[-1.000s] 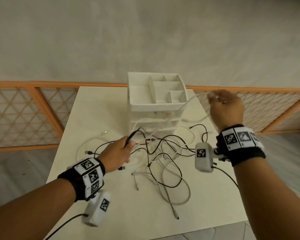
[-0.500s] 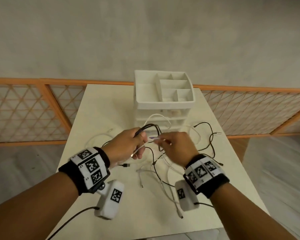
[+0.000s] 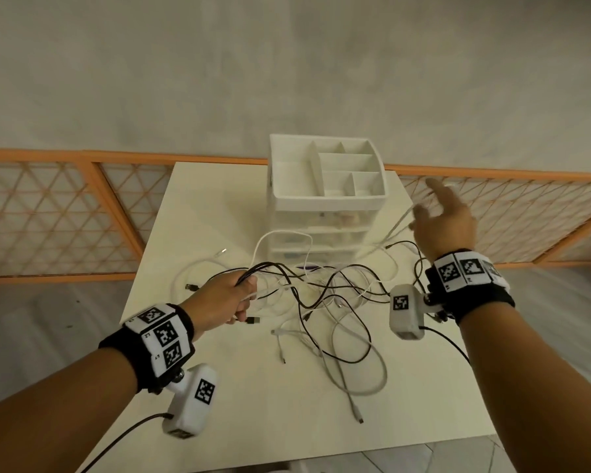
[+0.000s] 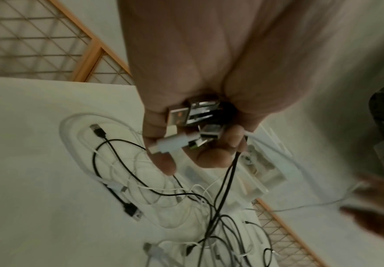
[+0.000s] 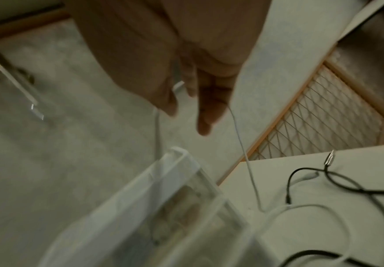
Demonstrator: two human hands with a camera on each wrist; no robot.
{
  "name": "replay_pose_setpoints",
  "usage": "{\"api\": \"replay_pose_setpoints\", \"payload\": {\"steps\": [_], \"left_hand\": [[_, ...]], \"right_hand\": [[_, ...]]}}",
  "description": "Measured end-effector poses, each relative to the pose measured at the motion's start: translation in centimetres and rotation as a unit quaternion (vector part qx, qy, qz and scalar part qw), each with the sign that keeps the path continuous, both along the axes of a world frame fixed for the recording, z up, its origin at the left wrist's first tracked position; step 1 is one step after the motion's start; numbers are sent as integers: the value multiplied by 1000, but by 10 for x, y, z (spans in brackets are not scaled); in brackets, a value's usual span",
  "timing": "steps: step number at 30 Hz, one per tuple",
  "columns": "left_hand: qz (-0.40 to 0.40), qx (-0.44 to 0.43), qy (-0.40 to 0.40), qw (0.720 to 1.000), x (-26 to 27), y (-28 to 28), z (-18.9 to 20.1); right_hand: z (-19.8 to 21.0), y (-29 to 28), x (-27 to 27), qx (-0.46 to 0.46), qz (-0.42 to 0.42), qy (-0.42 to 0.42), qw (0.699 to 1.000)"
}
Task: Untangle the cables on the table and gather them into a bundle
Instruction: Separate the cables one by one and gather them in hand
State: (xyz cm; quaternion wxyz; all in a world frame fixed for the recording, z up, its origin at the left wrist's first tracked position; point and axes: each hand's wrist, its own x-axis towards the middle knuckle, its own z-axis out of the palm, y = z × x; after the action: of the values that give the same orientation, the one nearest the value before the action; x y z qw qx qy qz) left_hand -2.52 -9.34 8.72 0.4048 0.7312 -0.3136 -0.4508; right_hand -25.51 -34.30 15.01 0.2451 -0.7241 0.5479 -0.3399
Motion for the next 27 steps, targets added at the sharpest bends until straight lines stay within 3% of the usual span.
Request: {"api": "replay_pose_setpoints", "payload": {"steps": [2, 3, 6, 8, 10, 12, 14, 16, 19, 22, 27], "left_hand": [[20, -9, 33, 999, -3, -2, 7], [31, -16, 54, 998, -5, -4, 10], [46, -41, 128, 990, -13, -10, 23], [39, -57, 162, 984, -20, -14, 31], [38, -67, 174, 982, -24, -16, 36], [39, -74, 170, 982, -25, -16, 39], [51, -76, 170, 981, -24, -15, 40], [64, -80, 171, 980, -23, -13, 39], [45, -86, 169, 981, -22, -8, 38], [-7, -63, 179, 982, -16, -1, 35], [-42, -34, 196, 979, -15, 2, 36]], "right_hand": [[-9, 15, 3, 57, 36, 154, 986], [-13, 28, 7, 64, 48, 179, 981], [-23, 81, 28, -1, 182, 105, 978], [-31, 114, 44, -24, 299, 82, 950], [-34, 134, 55, -40, 356, 78, 930], [-31, 138, 59, -27, 369, 54, 928], [-24, 137, 57, 51, 367, 28, 928], [-20, 139, 54, 80, 402, 26, 912], [-25, 134, 51, -6, 411, 55, 910], [-28, 115, 47, -88, 354, 16, 931], [-31, 113, 46, -96, 344, 35, 933]]}}
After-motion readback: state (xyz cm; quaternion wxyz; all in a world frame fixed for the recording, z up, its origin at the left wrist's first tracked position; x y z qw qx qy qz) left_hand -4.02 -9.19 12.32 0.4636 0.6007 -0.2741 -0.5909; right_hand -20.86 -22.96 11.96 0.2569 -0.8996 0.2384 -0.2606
